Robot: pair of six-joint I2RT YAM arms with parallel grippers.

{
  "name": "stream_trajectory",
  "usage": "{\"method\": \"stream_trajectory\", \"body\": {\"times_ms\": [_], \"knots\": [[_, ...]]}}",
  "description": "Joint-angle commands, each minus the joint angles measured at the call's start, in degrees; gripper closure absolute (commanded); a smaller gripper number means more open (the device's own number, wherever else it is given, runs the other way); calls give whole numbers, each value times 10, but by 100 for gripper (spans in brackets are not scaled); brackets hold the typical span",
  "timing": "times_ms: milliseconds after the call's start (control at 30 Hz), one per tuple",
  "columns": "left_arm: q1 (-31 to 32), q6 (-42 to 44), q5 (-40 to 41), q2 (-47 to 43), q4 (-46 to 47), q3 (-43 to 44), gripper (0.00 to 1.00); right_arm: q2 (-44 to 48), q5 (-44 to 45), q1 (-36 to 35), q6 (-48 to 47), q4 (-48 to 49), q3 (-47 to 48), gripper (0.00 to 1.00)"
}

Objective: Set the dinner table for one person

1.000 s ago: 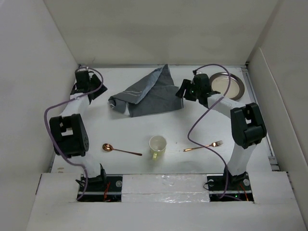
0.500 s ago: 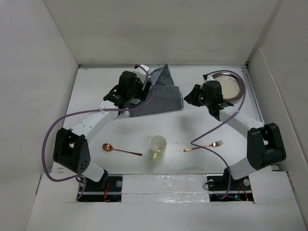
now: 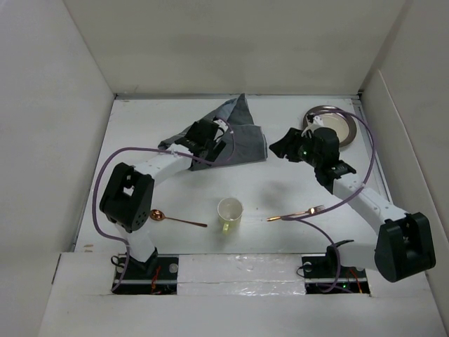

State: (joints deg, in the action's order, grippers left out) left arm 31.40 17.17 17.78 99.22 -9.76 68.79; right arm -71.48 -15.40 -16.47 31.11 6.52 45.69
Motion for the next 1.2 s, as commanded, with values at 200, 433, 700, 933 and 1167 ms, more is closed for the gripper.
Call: {"method": "stream_trajectory", "body": {"times_ms": [200, 433, 700, 933, 1167], "knots": [[-4, 23, 50, 48, -1, 40, 23, -17, -36, 7, 0, 45, -18, 38], [-4, 22, 109, 98, 4, 85, 29, -37, -43, 0, -2, 57, -17, 38], [-4, 35, 204, 111, 55, 82, 63, -120, -9, -39, 12, 94, -16, 33], [-42, -34, 162, 63, 51, 110, 100, -232, 9, -50, 18, 68, 38, 21], [-99, -123, 39, 34, -24, 192, 100, -375, -2, -55, 47, 51, 140, 22]]}}
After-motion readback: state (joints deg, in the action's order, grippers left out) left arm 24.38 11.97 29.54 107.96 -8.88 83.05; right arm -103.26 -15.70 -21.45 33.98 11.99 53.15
